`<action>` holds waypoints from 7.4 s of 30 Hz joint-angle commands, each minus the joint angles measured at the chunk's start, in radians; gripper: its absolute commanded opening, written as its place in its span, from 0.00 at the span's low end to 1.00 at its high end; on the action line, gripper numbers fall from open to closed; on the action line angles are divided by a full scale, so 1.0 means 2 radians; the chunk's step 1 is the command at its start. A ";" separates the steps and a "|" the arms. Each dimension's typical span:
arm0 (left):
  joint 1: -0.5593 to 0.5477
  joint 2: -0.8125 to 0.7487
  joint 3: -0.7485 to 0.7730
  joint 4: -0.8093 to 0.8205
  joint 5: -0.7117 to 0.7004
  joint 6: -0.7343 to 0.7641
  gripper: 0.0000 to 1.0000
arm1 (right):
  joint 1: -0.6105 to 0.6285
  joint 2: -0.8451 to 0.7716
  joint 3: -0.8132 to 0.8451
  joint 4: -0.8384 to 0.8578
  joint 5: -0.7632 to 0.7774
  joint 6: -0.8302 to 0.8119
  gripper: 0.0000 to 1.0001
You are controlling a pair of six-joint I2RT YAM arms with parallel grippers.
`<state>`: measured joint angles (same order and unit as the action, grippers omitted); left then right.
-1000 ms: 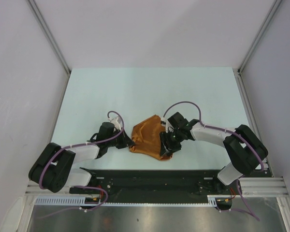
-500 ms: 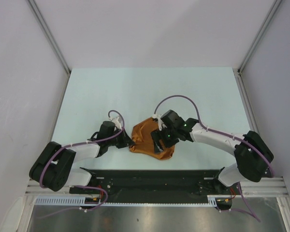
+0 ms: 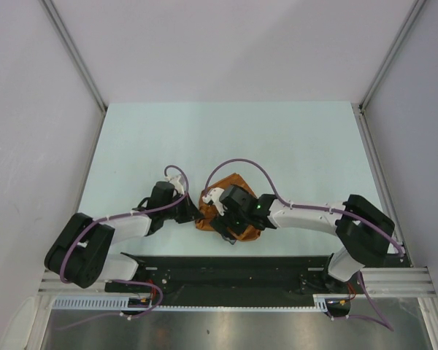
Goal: Fold the napkin, place the utensils inside, and roll it up
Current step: Roll the napkin with the utensil
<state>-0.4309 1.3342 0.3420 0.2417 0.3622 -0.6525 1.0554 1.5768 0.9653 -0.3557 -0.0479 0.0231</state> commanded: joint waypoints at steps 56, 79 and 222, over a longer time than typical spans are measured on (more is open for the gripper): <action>-0.006 -0.075 -0.053 0.110 0.004 0.055 0.68 | -0.206 0.321 0.124 -0.142 -0.607 -0.049 0.14; -0.019 0.025 -0.019 0.089 0.024 0.062 0.00 | -0.229 0.315 0.145 -0.148 -0.607 -0.044 0.24; -0.033 0.109 0.051 0.079 0.085 0.073 0.00 | -0.019 -0.022 -0.082 0.035 -0.011 0.041 0.54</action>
<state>-0.4904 1.5448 0.4213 0.4538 0.5694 -0.4965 1.0080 1.5284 0.7765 -0.2379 -0.0647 0.0582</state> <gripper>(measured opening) 0.011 0.622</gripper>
